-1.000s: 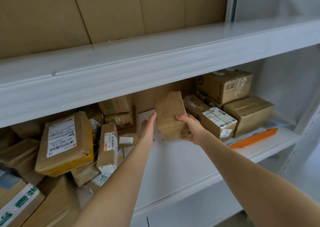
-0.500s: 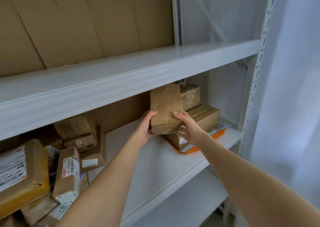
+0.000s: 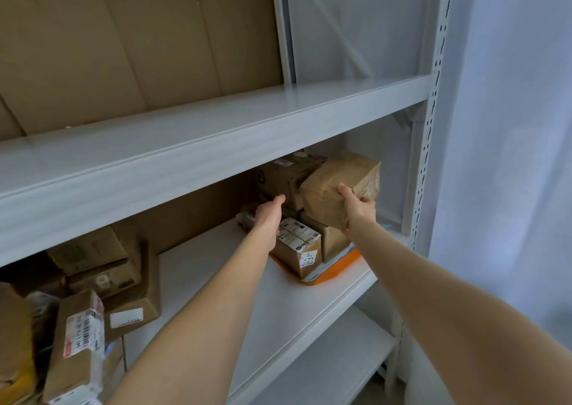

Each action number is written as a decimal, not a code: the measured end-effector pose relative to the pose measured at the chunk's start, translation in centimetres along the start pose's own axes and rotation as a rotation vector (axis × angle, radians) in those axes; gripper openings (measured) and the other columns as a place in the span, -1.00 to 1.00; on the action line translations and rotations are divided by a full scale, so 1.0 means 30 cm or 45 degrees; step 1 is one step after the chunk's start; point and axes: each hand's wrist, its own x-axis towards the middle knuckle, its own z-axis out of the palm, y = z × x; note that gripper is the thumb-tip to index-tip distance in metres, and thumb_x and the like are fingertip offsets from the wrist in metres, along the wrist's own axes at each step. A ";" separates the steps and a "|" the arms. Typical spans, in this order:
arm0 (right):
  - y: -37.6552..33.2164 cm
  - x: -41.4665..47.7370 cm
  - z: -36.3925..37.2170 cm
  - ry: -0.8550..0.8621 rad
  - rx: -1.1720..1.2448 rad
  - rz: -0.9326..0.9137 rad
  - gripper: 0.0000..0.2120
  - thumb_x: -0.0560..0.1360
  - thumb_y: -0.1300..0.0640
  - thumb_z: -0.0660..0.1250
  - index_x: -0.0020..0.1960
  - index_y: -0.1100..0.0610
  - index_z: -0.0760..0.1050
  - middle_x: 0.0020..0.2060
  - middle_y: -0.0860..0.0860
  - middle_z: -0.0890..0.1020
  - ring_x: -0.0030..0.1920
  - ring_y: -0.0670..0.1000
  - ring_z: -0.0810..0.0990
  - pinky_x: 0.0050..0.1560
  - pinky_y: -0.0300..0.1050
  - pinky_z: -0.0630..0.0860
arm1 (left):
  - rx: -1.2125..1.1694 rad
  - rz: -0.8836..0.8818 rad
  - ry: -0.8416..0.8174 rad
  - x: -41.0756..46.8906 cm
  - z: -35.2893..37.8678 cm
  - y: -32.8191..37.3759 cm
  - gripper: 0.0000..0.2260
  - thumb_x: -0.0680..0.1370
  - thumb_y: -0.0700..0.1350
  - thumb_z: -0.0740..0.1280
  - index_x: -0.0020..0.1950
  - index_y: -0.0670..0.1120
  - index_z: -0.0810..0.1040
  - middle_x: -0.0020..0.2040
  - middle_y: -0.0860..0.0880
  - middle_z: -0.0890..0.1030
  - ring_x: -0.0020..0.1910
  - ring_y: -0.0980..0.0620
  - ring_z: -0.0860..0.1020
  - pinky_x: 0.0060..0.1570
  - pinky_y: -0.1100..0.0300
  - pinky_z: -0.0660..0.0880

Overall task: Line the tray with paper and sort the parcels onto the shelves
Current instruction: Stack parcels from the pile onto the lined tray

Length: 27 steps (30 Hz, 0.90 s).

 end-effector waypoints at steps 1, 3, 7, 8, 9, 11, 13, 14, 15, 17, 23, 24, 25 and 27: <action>-0.003 0.007 0.018 0.010 -0.022 0.027 -0.12 0.33 -0.24 0.48 0.50 0.02 0.15 0.33 0.11 0.41 0.28 0.20 0.45 0.26 0.22 0.46 | 0.015 -0.043 -0.033 0.006 -0.006 -0.006 -0.50 0.58 0.10 0.24 0.44 -0.12 0.34 0.39 -0.14 0.39 0.33 -0.09 0.39 0.13 0.09 0.40; -0.008 0.022 0.056 0.036 -0.051 0.060 -0.06 0.30 -0.27 0.48 0.51 0.02 0.13 0.33 0.13 0.41 0.26 0.21 0.46 0.25 0.21 0.47 | 0.027 -0.079 -0.077 0.018 -0.011 -0.009 -0.47 0.57 0.12 0.25 0.46 -0.12 0.31 0.40 -0.13 0.38 0.34 -0.08 0.39 0.06 0.13 0.40; -0.007 0.051 0.109 0.079 -0.043 0.116 -0.05 0.27 -0.33 0.45 0.48 0.07 0.18 0.27 0.15 0.48 0.18 0.22 0.52 0.20 0.17 0.51 | 0.062 -0.102 -0.114 0.044 -0.012 -0.005 -0.46 0.56 0.13 0.25 0.46 -0.11 0.31 0.40 -0.13 0.38 0.34 -0.08 0.39 0.04 0.13 0.41; -0.006 0.055 0.113 0.079 -0.039 0.122 -0.07 0.27 -0.34 0.44 0.47 0.07 0.20 0.25 0.14 0.50 0.16 0.21 0.54 0.19 0.16 0.52 | 0.070 -0.103 -0.114 0.049 -0.011 -0.005 -0.46 0.56 0.13 0.26 0.45 -0.11 0.30 0.40 -0.13 0.38 0.33 -0.08 0.39 0.05 0.13 0.41; -0.002 0.060 0.118 0.072 -0.043 0.122 -0.07 0.28 -0.35 0.43 0.47 0.07 0.22 0.24 0.14 0.52 0.14 0.21 0.55 0.18 0.16 0.53 | 0.075 -0.105 -0.114 0.055 -0.012 -0.008 -0.46 0.56 0.14 0.26 0.45 -0.10 0.30 0.40 -0.13 0.38 0.33 -0.08 0.39 0.06 0.12 0.42; 0.009 0.067 0.128 0.051 -0.065 0.113 -0.10 0.31 -0.36 0.41 0.47 0.09 0.24 0.23 0.13 0.54 0.14 0.19 0.57 0.18 0.14 0.54 | 0.081 -0.108 -0.111 0.068 -0.016 -0.015 -0.46 0.55 0.13 0.26 0.45 -0.10 0.30 0.41 -0.13 0.37 0.34 -0.09 0.39 0.06 0.11 0.42; 0.020 0.068 0.138 0.047 -0.073 0.108 -0.13 0.35 -0.33 0.41 0.48 0.10 0.25 0.24 0.12 0.54 0.16 0.18 0.56 0.19 0.10 0.54 | 0.085 -0.113 -0.111 0.077 -0.020 -0.022 -0.46 0.55 0.13 0.27 0.45 -0.10 0.30 0.41 -0.14 0.37 0.34 -0.09 0.38 0.06 0.10 0.42; 0.024 0.065 0.143 0.055 -0.078 0.102 -0.14 0.36 -0.31 0.41 0.49 0.11 0.24 0.25 0.12 0.53 0.17 0.17 0.55 0.18 0.05 0.54 | 0.089 -0.116 -0.113 0.078 -0.021 -0.024 -0.46 0.55 0.13 0.27 0.45 -0.10 0.30 0.40 -0.14 0.37 0.34 -0.09 0.39 0.06 0.10 0.42; 0.025 0.062 0.147 0.069 -0.092 0.094 -0.14 0.38 -0.29 0.41 0.50 0.11 0.23 0.26 0.12 0.52 0.18 0.17 0.54 0.15 0.00 0.53 | 0.092 -0.120 -0.114 0.078 -0.023 -0.027 -0.46 0.55 0.14 0.27 0.44 -0.10 0.30 0.40 -0.14 0.38 0.33 -0.09 0.40 0.04 0.10 0.43; 0.027 0.060 0.156 0.096 -0.136 0.069 -0.15 0.40 -0.28 0.39 0.51 0.12 0.19 0.27 0.11 0.50 0.19 0.15 0.52 0.02 -0.06 0.49 | 0.092 -0.126 -0.110 0.079 -0.027 -0.032 -0.47 0.54 0.14 0.28 0.43 -0.09 0.32 0.38 -0.14 0.40 0.30 -0.09 0.42 0.03 0.11 0.44; 0.048 0.067 0.162 0.108 -0.233 0.035 -0.21 0.49 -0.25 0.31 0.53 0.15 0.15 0.37 0.14 0.41 0.29 0.17 0.44 0.27 0.01 0.44 | 0.107 -0.130 -0.079 0.076 -0.055 -0.049 -0.48 0.54 0.13 0.28 0.42 -0.09 0.31 0.37 -0.13 0.41 0.31 -0.09 0.41 0.16 0.04 0.44; 0.049 0.063 0.161 0.107 -0.250 0.033 -0.20 0.47 -0.24 0.34 0.53 0.15 0.15 0.39 0.14 0.39 0.32 0.18 0.42 0.31 0.05 0.43 | 0.113 -0.130 -0.070 0.072 -0.063 -0.050 -0.48 0.54 0.13 0.27 0.43 -0.09 0.31 0.37 -0.13 0.40 0.31 -0.09 0.41 0.15 0.04 0.44; 0.049 0.057 0.161 0.103 -0.273 0.028 -0.18 0.45 -0.23 0.37 0.53 0.16 0.15 0.40 0.15 0.37 0.33 0.19 0.41 0.33 0.09 0.42 | 0.116 -0.129 -0.063 0.067 -0.069 -0.049 -0.48 0.54 0.13 0.27 0.43 -0.08 0.31 0.37 -0.13 0.40 0.31 -0.09 0.41 0.13 0.04 0.43; 0.045 0.042 0.158 0.087 -0.339 0.009 -0.15 0.43 -0.21 0.41 0.52 0.17 0.15 0.40 0.16 0.36 0.32 0.19 0.42 0.32 0.11 0.43 | 0.115 -0.130 -0.059 0.057 -0.079 -0.047 -0.47 0.55 0.13 0.26 0.44 -0.08 0.30 0.38 -0.12 0.40 0.32 -0.09 0.40 0.11 0.04 0.42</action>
